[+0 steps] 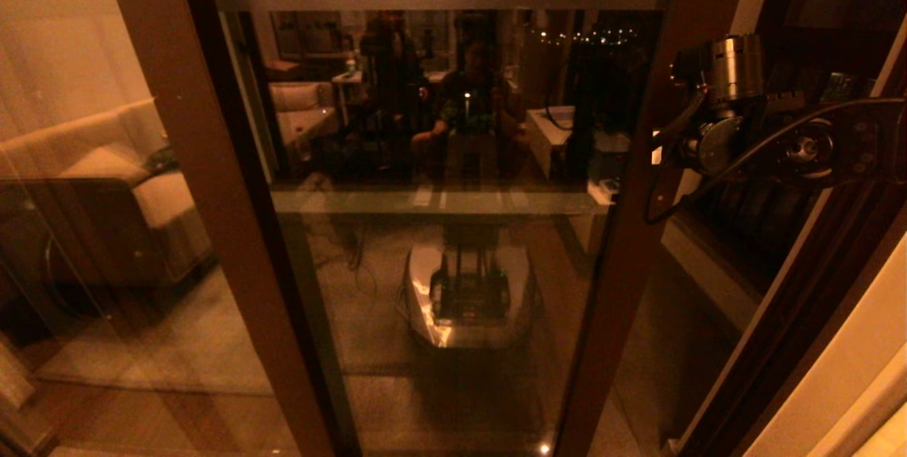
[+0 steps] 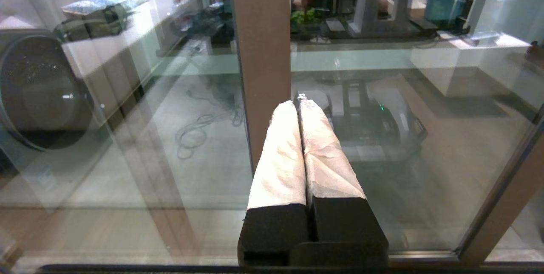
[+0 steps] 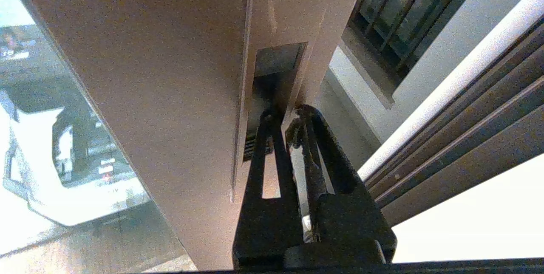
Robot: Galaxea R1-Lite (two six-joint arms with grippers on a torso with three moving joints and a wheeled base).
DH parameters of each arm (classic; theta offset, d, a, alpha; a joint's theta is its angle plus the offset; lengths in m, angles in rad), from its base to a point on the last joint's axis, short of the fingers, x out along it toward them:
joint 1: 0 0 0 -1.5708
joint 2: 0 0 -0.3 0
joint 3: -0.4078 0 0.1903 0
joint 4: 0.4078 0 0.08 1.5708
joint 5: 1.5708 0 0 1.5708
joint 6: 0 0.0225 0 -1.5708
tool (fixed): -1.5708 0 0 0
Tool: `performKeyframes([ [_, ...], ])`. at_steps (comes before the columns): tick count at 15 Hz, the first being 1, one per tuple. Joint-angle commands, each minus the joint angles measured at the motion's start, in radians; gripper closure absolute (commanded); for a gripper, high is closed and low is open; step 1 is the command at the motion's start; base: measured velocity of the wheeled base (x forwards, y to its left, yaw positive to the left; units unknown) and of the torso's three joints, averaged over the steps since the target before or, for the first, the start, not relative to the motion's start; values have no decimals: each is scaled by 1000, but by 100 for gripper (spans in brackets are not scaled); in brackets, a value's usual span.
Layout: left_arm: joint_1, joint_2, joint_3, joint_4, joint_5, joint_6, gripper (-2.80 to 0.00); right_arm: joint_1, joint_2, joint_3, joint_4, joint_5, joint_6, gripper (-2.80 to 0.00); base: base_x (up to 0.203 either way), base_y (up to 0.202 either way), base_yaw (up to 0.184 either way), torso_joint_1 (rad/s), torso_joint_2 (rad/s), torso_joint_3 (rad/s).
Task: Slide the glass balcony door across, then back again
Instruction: Close the slid door
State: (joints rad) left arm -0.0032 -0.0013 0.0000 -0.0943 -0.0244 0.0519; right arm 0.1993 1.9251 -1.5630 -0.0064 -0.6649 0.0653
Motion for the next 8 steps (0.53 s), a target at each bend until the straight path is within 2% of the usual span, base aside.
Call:
performKeyframes([
  [1, 0, 1, 35, -1, 0, 0, 0, -3, 2, 0, 0, -7, 1, 0, 0, 0, 0, 0, 0, 0],
  [8, 0, 1, 35, -1, 0, 0, 0, -44, 2, 22, -1, -5, 2, 0, 0, 0, 0, 0, 0, 0],
])
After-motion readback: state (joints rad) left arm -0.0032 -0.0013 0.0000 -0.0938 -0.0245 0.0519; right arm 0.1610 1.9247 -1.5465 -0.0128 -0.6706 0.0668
